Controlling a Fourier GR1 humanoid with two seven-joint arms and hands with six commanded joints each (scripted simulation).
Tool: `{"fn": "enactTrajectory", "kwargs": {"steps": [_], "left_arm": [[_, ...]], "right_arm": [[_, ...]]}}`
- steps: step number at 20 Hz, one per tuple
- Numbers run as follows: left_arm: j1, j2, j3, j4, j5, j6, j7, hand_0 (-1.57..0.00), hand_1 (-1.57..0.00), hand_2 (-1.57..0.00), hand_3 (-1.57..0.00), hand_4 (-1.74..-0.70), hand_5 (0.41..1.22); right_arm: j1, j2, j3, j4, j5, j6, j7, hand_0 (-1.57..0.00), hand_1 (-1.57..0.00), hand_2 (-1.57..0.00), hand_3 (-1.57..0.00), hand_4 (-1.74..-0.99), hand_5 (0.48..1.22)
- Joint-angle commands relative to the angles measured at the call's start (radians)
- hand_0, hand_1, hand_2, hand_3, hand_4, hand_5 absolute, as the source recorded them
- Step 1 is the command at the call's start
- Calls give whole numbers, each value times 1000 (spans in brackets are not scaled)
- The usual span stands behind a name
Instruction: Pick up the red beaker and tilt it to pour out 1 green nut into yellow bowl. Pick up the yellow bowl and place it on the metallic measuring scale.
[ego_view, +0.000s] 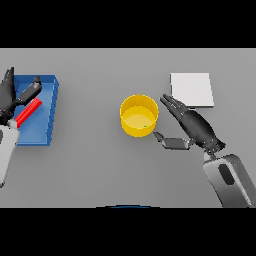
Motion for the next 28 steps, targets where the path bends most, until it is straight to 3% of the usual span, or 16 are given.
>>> {"fn": "enactTrajectory", "kwargs": {"steps": [1,7,11,16,21,24,28], "left_arm": [[-11,0,-4,-1,-4,-4,22,-13,-10,-11,-10,-733,677],[-13,10,-2,16,-11,0,20,-3,-2,-2,-2,-741,699],[0,20,2,6,-4,-10,17,0,0,0,0,-745,704],[0,27,6,7,4,-19,6,1,1,1,1,-743,698],[7,23,1,4,-4,-7,-4,1,1,1,1,-743,699],[-3,33,11,17,0,-10,-10,1,1,1,1,-744,697],[6,35,16,14,5,-8,-10,1,1,1,1,-746,698]], "right_arm": [[-35,-24,26,19,31,33,5,1,1,1,1,-1174,674],[-240,-119,170,140,185,145,-85,1,1,1,1,-1226,692],[-327,-127,267,216,274,182,-137,1,1,1,1,-1215,711],[-411,-83,328,323,302,238,-149,1,1,1,1,-1225,722],[-495,-31,373,418,332,279,-125,1,1,1,1,-1255,733],[-525,-37,386,460,340,282,-163,1,1,1,1,-1259,734],[-536,-5,398,500,341,312,-134,1,1,1,-2,-1270,740]]}}
